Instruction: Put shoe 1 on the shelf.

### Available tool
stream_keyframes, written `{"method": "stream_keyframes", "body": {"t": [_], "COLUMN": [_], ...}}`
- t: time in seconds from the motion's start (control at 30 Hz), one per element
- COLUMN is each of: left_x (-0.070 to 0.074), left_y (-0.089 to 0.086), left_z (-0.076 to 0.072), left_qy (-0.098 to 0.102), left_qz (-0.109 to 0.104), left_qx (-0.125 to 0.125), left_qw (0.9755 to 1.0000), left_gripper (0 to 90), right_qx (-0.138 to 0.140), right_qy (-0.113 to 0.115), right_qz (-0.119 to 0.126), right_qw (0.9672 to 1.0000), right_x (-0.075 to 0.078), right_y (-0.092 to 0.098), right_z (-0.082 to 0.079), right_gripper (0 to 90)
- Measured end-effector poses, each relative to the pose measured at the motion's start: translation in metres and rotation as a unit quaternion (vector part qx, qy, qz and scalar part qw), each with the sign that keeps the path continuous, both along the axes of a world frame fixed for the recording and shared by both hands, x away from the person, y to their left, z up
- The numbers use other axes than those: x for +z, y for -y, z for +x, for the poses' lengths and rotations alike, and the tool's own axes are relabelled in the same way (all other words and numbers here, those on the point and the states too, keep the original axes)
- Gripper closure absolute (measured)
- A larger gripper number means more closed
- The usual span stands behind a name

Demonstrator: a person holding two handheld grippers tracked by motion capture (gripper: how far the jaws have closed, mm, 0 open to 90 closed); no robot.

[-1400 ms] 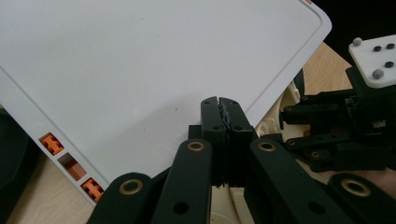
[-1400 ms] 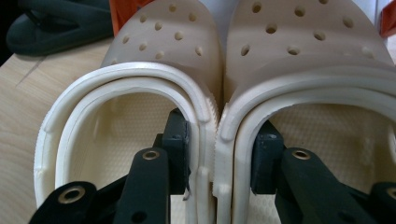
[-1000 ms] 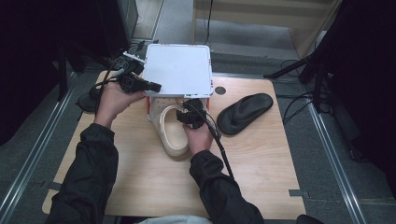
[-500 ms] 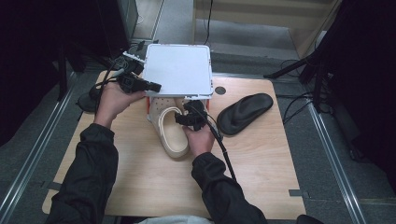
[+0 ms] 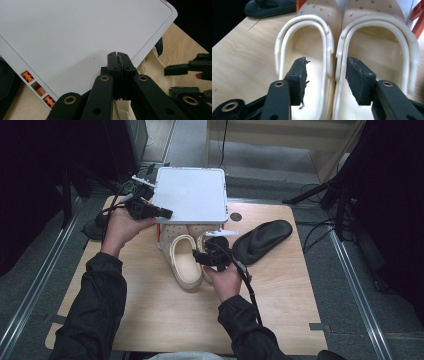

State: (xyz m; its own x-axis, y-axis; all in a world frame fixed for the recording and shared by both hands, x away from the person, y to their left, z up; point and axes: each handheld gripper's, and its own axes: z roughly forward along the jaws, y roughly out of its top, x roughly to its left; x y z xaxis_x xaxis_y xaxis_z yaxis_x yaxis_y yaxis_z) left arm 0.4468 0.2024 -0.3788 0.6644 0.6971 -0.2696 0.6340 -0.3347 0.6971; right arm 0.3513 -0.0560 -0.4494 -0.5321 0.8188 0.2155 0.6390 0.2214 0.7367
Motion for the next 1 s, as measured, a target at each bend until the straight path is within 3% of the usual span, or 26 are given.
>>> {"method": "stream_keyframes", "body": {"t": [0.13, 0.3, 0.43, 0.63, 0.8, 1.0], "left_x": [0.000, 0.000, 0.000, 0.000, 0.000, 0.000], "left_y": [0.000, 0.001, 0.001, 0.001, 0.001, 0.001], "left_z": [0.000, -0.001, -0.001, -0.001, -0.001, -0.001], "left_qy": [-0.001, 0.002, 0.001, 0.001, 0.002, 0.002], "left_qz": [-0.001, 0.003, 0.001, 0.003, 0.003, 0.003], "left_qx": [0.002, 0.002, 0.001, 0.002, 0.003, 0.003], "left_qw": [1.0000, 1.0000, 1.0000, 1.0000, 1.0000, 1.0000], "left_gripper": [89.9, 89.9, 89.9, 90.0, 90.0, 90.0], "right_qx": [0.019, 0.031, 0.036, 0.040, 0.063, 0.084], "right_qy": [0.014, 0.013, 0.017, 0.041, 0.009, -0.011], "right_qz": [-0.006, -0.002, -0.003, -0.006, -0.002, -0.009], "right_qw": [0.9997, 0.9994, 0.9992, 0.9984, 0.9980, 0.9964], "right_x": [-0.002, -0.012, -0.021, -0.041, -0.058, -0.070], "right_y": [0.007, 0.013, 0.016, 0.020, 0.017, 0.007], "right_z": [-0.024, -0.046, -0.059, -0.076, -0.082, -0.082], "right_gripper": [57.7, 62.5, 66.1, 75.6, 88.7, 90.0]}}
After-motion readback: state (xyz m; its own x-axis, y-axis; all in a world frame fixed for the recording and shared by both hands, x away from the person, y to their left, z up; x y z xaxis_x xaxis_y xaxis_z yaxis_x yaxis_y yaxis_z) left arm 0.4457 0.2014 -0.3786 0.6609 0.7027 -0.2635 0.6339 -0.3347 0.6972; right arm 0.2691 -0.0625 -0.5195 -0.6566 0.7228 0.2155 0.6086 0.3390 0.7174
